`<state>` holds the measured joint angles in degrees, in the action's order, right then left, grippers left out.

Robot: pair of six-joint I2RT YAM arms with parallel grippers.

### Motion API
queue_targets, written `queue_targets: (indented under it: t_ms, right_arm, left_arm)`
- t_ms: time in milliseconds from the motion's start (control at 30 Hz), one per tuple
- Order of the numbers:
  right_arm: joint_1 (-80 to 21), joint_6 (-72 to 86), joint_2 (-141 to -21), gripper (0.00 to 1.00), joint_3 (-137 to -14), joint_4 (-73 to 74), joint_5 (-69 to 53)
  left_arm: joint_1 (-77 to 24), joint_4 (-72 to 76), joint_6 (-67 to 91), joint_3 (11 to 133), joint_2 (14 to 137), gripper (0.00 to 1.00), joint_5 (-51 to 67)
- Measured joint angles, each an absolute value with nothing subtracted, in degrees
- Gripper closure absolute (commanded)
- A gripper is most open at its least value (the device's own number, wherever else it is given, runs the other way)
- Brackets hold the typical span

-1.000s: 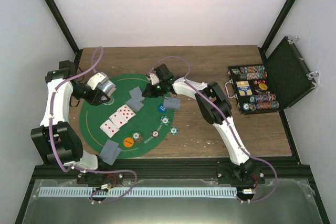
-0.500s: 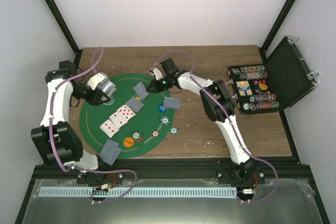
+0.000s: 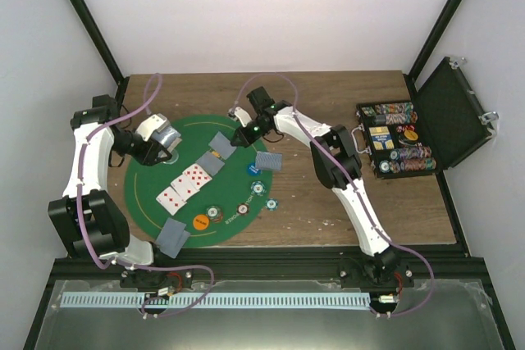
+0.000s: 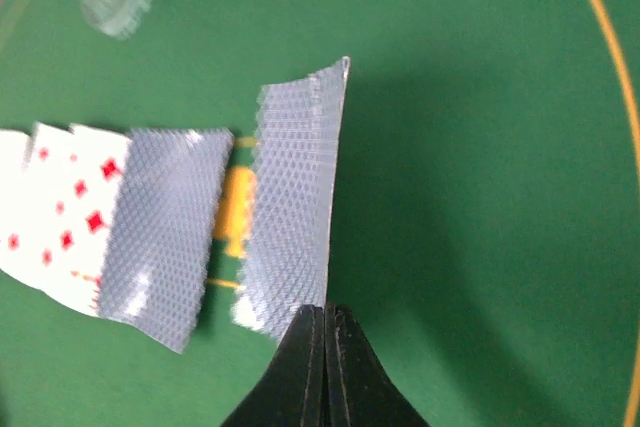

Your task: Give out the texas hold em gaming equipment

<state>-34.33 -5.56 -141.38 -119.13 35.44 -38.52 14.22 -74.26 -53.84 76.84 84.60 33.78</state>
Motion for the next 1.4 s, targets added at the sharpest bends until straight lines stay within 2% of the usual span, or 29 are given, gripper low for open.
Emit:
queue_targets:
  t_ms: [400,1133,1200,1300,1400]
  right_arm:
    - [-36.6,-11.8,-143.8,0.99,-120.9,39.4,-30.6]
    - [-37.9,-10.4,-142.7,0.96,-120.3,36.7,-24.3]
    - [-37.9,-10.4,-142.1,0.92,-119.7,36.9,-23.9]
    - [-37.9,-10.1,-140.7,0.73,-118.7,36.8,-23.7]
    - [-37.9,-9.8,-139.5,0.58,-117.8,36.6,-23.6]
  left_arm:
    - [14.2,-74.3,-54.0,76.8,84.6,0.59,33.7]
    - [14.2,-74.7,-54.0,76.8,84.6,0.59,33.7]
    - [14.2,-74.7,-54.1,76.8,84.6,0.59,33.7]
    - [14.2,-74.7,-54.0,76.8,84.6,0.59,33.6]
    - [14.2,-74.7,-54.0,76.8,84.6,0.59,33.7]
